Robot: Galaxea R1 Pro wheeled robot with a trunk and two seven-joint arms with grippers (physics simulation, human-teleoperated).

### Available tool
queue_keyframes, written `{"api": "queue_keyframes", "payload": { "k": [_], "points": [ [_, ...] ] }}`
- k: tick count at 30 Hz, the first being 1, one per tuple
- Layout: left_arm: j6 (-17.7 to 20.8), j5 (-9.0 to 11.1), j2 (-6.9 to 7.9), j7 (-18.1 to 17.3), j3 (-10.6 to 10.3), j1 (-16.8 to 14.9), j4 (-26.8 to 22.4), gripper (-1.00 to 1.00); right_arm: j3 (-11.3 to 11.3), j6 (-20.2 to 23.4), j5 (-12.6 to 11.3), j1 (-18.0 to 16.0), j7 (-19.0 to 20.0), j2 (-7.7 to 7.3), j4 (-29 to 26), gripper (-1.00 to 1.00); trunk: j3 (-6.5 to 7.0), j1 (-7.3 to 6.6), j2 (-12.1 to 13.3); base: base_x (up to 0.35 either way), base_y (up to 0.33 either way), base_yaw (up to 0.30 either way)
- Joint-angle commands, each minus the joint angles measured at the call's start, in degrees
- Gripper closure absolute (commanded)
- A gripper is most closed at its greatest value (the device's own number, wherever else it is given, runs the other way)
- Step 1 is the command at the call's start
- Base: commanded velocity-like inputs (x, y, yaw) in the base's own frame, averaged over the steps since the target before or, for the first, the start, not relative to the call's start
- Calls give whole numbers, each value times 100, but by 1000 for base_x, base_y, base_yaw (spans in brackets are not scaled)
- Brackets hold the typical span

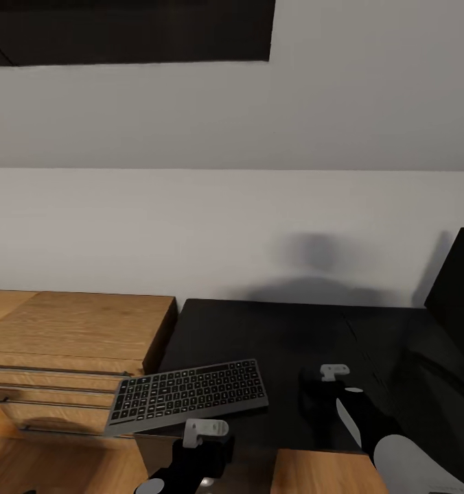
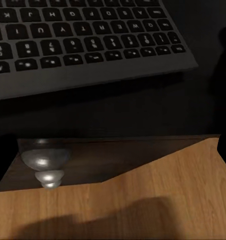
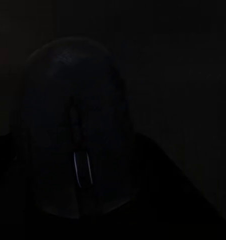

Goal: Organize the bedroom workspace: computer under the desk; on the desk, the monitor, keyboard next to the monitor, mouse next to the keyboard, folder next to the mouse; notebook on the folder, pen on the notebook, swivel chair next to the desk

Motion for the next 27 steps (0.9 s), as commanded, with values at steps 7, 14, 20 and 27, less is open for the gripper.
{"api": "queue_keyframes", "payload": {
  "k": [7,14,20,27],
  "points": [
    [19,61,-3,50,-5,-3,1,-100,-18,34,-18,3,37,18,134,100,-6,1,-3,0,56,0],
    [17,59,-4,49,-5,-2,33,-100,-17,43,-17,3,45,51,131,100,-6,1,-3,0,3,0],
    [16,62,-4,50,-5,-4,45,-100,-22,64,-17,3,46,50,128,-100,-6,1,-3,0,0,0],
    [16,61,-4,50,-5,-2,47,-100,-23,55,-18,3,46,50,128,-100,119,-153,278,0,0,0]
  ]
}}
